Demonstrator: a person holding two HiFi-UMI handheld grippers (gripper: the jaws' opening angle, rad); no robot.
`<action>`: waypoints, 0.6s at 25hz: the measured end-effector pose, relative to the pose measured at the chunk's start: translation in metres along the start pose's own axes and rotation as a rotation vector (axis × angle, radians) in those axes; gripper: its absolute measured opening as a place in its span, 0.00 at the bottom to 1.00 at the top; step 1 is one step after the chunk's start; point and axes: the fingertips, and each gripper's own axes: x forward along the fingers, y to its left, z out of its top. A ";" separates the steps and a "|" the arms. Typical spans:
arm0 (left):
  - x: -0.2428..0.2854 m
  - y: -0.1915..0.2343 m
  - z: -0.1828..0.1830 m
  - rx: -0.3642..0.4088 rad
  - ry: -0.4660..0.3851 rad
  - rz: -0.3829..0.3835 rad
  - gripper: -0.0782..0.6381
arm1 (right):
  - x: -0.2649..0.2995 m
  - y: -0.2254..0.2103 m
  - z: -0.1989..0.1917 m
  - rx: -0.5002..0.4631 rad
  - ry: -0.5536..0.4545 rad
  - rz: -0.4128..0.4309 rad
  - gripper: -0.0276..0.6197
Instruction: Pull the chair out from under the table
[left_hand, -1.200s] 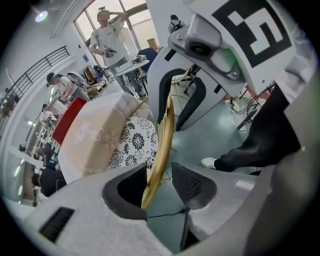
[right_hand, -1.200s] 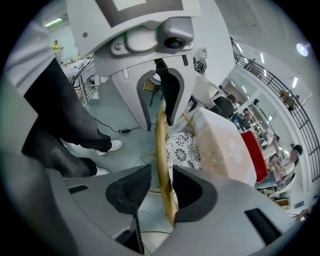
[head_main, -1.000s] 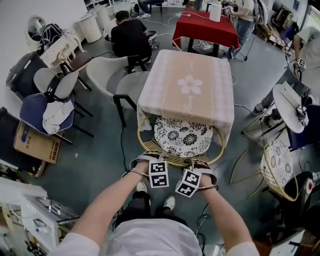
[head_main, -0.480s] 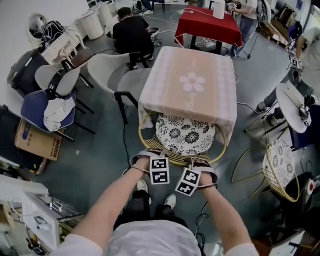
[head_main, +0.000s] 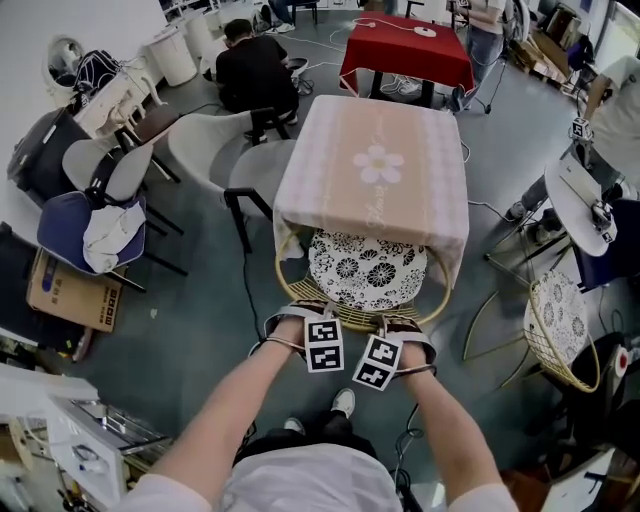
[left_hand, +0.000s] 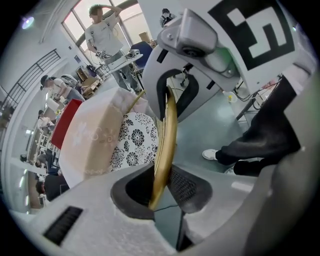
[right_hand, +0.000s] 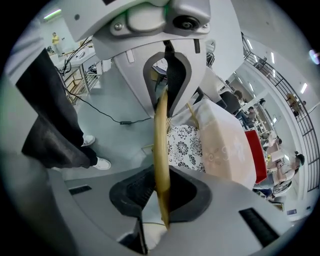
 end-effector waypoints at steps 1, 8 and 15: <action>0.000 0.000 0.000 0.005 0.001 -0.001 0.22 | 0.000 0.000 0.000 0.004 0.003 0.003 0.13; -0.003 -0.003 -0.002 0.034 -0.017 -0.009 0.21 | -0.001 0.003 0.004 0.021 0.012 0.011 0.13; -0.008 -0.016 -0.005 0.045 -0.015 -0.022 0.21 | -0.007 0.017 0.008 0.024 0.017 0.020 0.13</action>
